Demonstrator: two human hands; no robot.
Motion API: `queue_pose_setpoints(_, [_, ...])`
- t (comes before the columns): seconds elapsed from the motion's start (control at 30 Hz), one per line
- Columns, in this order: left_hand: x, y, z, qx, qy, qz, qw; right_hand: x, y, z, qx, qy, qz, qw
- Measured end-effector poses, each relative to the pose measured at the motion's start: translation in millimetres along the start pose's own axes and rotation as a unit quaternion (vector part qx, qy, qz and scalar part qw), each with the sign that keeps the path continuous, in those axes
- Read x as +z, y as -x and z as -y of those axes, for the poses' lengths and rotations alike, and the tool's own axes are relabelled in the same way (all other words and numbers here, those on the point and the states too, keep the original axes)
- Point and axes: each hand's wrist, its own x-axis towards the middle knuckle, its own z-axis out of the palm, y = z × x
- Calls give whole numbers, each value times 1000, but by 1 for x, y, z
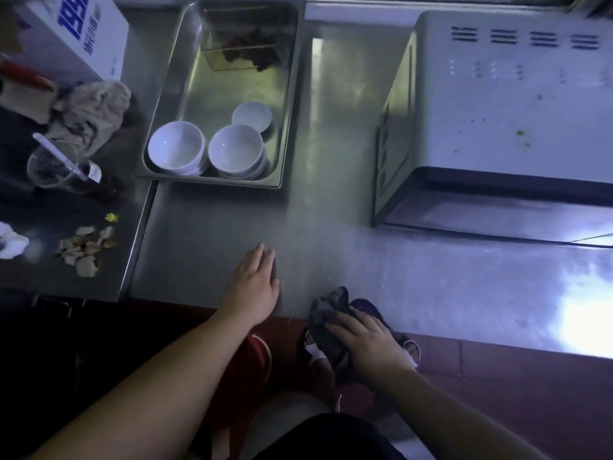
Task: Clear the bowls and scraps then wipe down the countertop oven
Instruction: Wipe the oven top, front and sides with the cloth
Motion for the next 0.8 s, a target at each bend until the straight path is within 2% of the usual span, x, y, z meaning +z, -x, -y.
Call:
queue_pose_setpoints(0.07, [-4,8,-10,10,6,10,1000,-8,12,-2,8,-30,44,999])
queue_pose_setpoints(0.13, [-6,16,-21,31,-1,24,999,-17,26,-5,53,-90,54,993])
queue_pose_setpoints(0.17, [-7,19,-26,38,-2,29,999,-22,31,-5,83,-142,32,986])
queue_pose_setpoints(0.23, [-9,25,-39,56,-8,33,998,-30,41,-13,171,-275,-25,946])
queue_pose_setpoints(0.3, [-13,27,-54,73,-5,31,997,-39,52,-27,249,-411,-69,874])
queue_pose_setpoints(0.4, [-24,27,-84,108,-18,13,994,-63,74,-46,328,-604,-178,704])
queue_pose_setpoints(0.47, [-32,26,-107,129,-28,0,991,-78,89,-62,344,-688,-234,595])
queue_pose_setpoints(0.57, [-44,24,-146,169,-33,-25,985,-107,114,-80,318,-777,-259,477])
queue_pose_setpoints(0.63, [-50,23,-173,200,-36,-42,978,-125,132,-91,289,-818,-254,427])
queue_pose_setpoints(0.7, [-57,25,-202,224,-34,-65,972,-139,150,-106,239,-851,-238,403])
queue_pose_setpoints(0.8, [-68,33,-248,252,-21,-90,963,-155,174,-134,173,-866,-218,415])
